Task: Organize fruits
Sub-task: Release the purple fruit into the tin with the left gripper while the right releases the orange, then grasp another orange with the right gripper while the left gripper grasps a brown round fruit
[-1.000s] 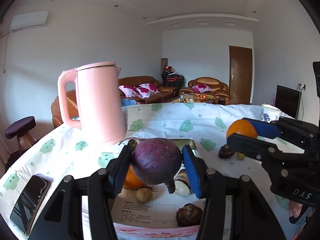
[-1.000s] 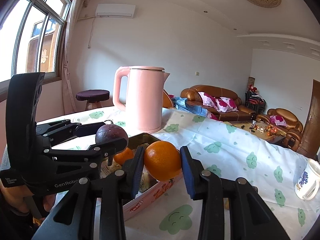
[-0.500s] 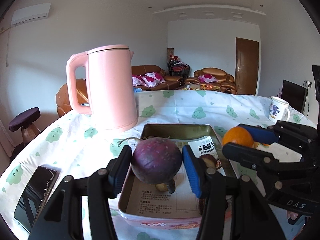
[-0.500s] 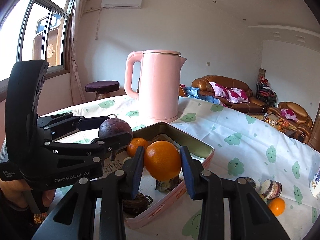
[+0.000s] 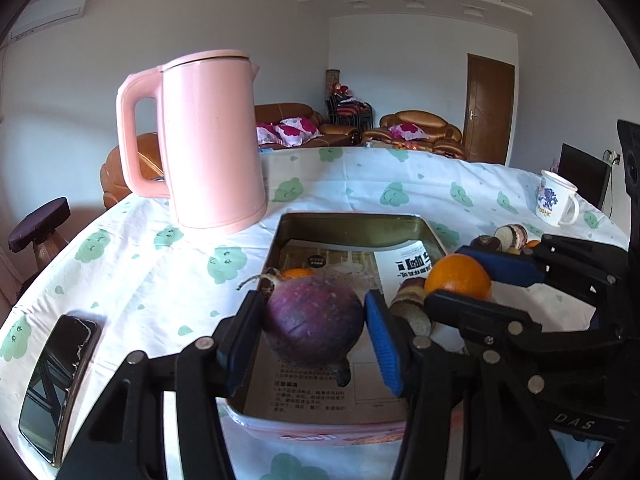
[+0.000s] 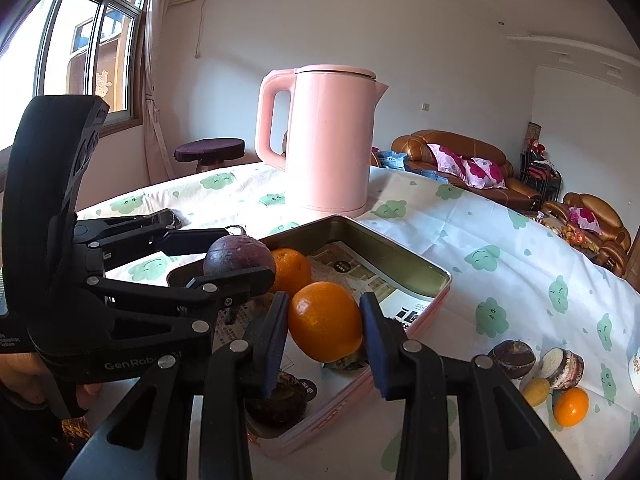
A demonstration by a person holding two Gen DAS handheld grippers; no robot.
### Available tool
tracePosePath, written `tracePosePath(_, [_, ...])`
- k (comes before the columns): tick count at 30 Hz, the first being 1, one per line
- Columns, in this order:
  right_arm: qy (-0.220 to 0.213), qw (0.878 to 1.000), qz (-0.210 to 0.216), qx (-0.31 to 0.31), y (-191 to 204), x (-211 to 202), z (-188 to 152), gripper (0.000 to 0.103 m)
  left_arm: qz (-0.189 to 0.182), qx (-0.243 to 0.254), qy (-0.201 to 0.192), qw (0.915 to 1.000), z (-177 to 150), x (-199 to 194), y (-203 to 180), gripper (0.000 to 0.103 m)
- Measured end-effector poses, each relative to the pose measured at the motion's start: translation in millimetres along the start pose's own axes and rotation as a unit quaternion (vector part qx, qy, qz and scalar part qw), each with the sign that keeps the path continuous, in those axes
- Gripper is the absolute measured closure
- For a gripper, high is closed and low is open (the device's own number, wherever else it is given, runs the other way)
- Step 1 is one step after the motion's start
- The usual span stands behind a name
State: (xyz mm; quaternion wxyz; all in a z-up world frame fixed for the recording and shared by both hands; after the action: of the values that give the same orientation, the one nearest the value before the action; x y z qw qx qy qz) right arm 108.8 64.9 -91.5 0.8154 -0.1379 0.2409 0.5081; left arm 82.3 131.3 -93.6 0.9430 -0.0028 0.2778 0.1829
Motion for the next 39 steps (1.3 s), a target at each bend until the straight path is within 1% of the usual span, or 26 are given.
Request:
tracePosePath(3, [0.012,1.000,0.005,0.002,-0.6,5.0,-2.2,0.065,-0.002,0.003,0.009,1.0000,-3.8,2.8,-1.9,0.049])
tracePosePath(11, [0.044,0.999,0.015,-0.001,3.1,16.6,-10.0,0.065,0.005,0.005,0.013,0.9999,-6.6,5.9,1.4,0.049])
tracePosePath(14, [0.049,0.999,0.018,-0.001,3.9,18.1,-11.4,0.064,0.012,0.008,0.008,0.9999,-5.3,4.1,2.6,0.049])
tracePosePath(16, [0.051,0.998,0.025,0.001,4.7,19.3,-12.0,0.064,0.014,0.009,0.006,0.9998,-5.3,4.0,4.0,0.048])
tracePosePath(18, [0.050,0.998,0.028,0.001,5.4,18.9,-11.7,0.061,0.015,0.008,0.003,0.9999,-4.8,2.6,5.5,0.047])
tracePosePath(19, [0.049,0.998,0.028,0.000,5.7,18.4,-11.4,0.060,0.018,0.008,0.001,0.9998,-4.1,1.5,7.0,0.046])
tracePosePath(21, [0.045,0.999,0.030,-0.001,6.5,17.2,-10.3,0.057,0.028,0.007,-0.005,0.9996,-2.0,-0.7,10.1,0.039])
tracePosePath(22, [0.042,0.999,0.030,0.000,6.3,16.0,-9.9,0.056,0.030,0.007,-0.008,0.9995,-0.9,-2.6,11.4,0.038])
tracePosePath(24, [0.030,0.999,0.028,0.007,3.2,11.6,-8.0,0.047,0.031,0.004,-0.015,0.9994,1.9,-6.8,13.8,0.032])
tracePosePath(25, [0.023,0.999,0.024,0.011,0.7,8.6,-6.8,0.046,0.032,0.000,-0.018,0.9993,3.3,-8.7,15.1,0.030])
tracePosePath(27, [0.011,1.000,0.012,0.014,-5.2,1.0,-5.5,0.045,0.030,-0.005,-0.024,0.9992,6.9,-13.5,15.8,0.018])
tracePosePath(28, [0.009,1.000,0.000,0.011,-9.7,-3.6,-5.4,0.045,0.028,-0.007,-0.029,0.9992,8.8,-16.9,14.8,0.016])
tracePosePath(30, [0.006,1.000,-0.027,0.006,-21.8,-16.2,-7.0,0.045,0.021,-0.009,-0.038,0.9990,14.1,-23.5,9.6,0.008])
tracePosePath(34, [-0.003,0.997,-0.065,0.042,-66.2,-52.7,-14.7,0.045,0.001,0.006,-0.052,0.9986,24.4,-35.0,-12.3,0.007])
tracePosePath(35, [-0.004,0.995,-0.081,0.054,-81.2,-63.1,-18.2,0.045,-0.004,0.010,-0.055,0.9984,27.0,-37.3,-18.8,0.006])
tracePosePath(36, [-0.005,0.993,-0.099,0.067,-97.4,-73.7,-22.3,0.045,-0.009,0.012,-0.058,0.9982,29.8,-39.3,-25.1,0.003])
tracePosePath(39, [-0.007,0.982,-0.148,0.120,-146.5,-103.3,-37.8,0.045,-0.028,0.027,-0.059,0.9975,37.3,-41.2,-49.4,0.003])
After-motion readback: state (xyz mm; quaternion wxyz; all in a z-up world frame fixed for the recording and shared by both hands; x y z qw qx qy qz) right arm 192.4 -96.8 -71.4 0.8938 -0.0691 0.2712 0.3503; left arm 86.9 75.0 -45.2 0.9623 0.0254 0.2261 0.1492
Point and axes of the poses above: each gripper's, at about its wrist camera, not at the fingertips, and x roughly the way its jaws point, y to its left, z to its top, the point moved 10 cm from there along x, roughly the way its jaws point, and after that the axes turned 11 degrees about z, right-handed, at the moved point
